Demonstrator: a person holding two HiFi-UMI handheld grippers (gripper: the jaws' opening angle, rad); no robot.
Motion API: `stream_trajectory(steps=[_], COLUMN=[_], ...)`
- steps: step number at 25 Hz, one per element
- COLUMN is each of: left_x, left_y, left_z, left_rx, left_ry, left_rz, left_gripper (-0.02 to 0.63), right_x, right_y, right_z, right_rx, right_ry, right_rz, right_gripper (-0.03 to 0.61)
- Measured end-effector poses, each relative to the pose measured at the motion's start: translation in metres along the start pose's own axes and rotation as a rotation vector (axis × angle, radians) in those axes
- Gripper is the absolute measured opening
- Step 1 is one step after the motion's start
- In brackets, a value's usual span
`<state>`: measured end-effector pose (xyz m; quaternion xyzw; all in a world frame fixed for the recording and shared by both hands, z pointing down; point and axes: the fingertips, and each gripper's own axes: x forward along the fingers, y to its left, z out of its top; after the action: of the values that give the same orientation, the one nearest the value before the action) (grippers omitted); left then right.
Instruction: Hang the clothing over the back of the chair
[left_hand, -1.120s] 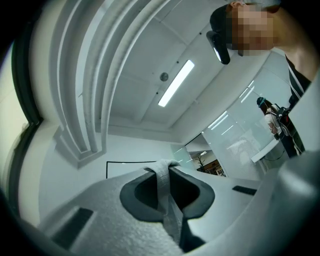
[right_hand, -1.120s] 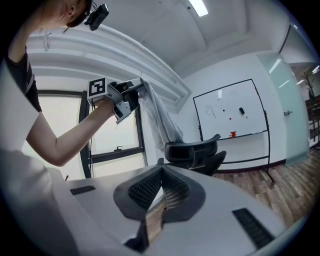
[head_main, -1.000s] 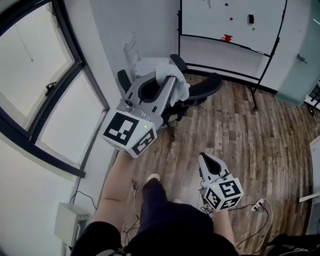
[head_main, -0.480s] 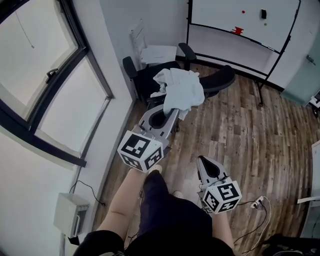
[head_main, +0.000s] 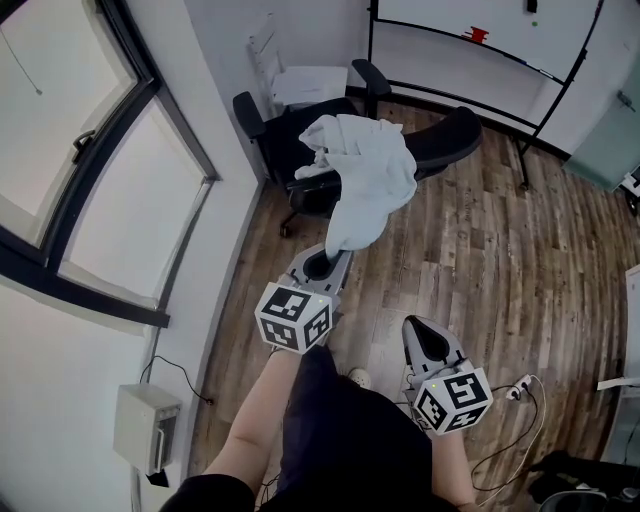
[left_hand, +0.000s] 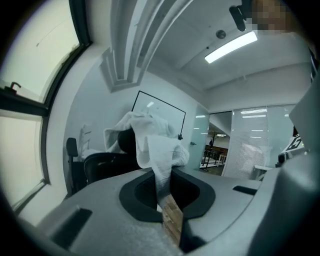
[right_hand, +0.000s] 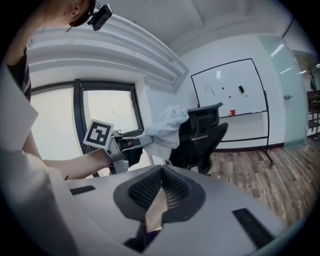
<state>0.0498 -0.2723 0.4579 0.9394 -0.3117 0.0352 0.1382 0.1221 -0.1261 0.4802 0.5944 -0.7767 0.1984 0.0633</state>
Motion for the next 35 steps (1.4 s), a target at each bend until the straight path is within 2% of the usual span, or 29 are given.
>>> stream_trajectory(steps=[10, 15, 21, 22, 24, 25, 29, 35], left_x=[0.038, 0.043, 0.04, 0.039, 0.033, 0.029, 0.008, -0.022], left_y=[0.027, 0.032, 0.031, 0.031, 0.03, 0.029, 0.026, 0.016], left_z=[-0.073, -0.081, -0.081, -0.083, -0.086, -0.088, -0.095, -0.094], left_rx=[-0.091, -0.103, -0.071, -0.071, -0.086, -0.096, -0.115, -0.154], left_ry=[0.094, 0.099, 0.113, 0.12, 0.138, 0.146, 0.184, 0.184], left_rz=[0.001, 0.0, -0.008, -0.012, -0.023, -0.026, -0.022, 0.006], left_gripper=[0.021, 0.021, 0.029, 0.062, 0.182, 0.211, 0.251, 0.256], right_x=[0.014, 0.025, 0.031, 0.032, 0.032, 0.031, 0.024, 0.01], right_y=[-0.018, -0.021, -0.022, -0.022, -0.023, -0.024, -0.027, -0.028], right_z=[-0.033, -0.034, -0.037, -0.037, -0.037, -0.037, -0.033, -0.025], right_rx=[0.028, 0.035, 0.05, 0.054, 0.061, 0.065, 0.079, 0.087], right_ry=[0.109, 0.122, 0.131, 0.129, 0.125, 0.122, 0.094, 0.055], right_rz=[-0.034, -0.034, -0.024, -0.024, -0.032, -0.039, -0.067, -0.077], right_gripper=[0.001, 0.0, 0.001, 0.0, 0.001, 0.0, 0.0, 0.0])
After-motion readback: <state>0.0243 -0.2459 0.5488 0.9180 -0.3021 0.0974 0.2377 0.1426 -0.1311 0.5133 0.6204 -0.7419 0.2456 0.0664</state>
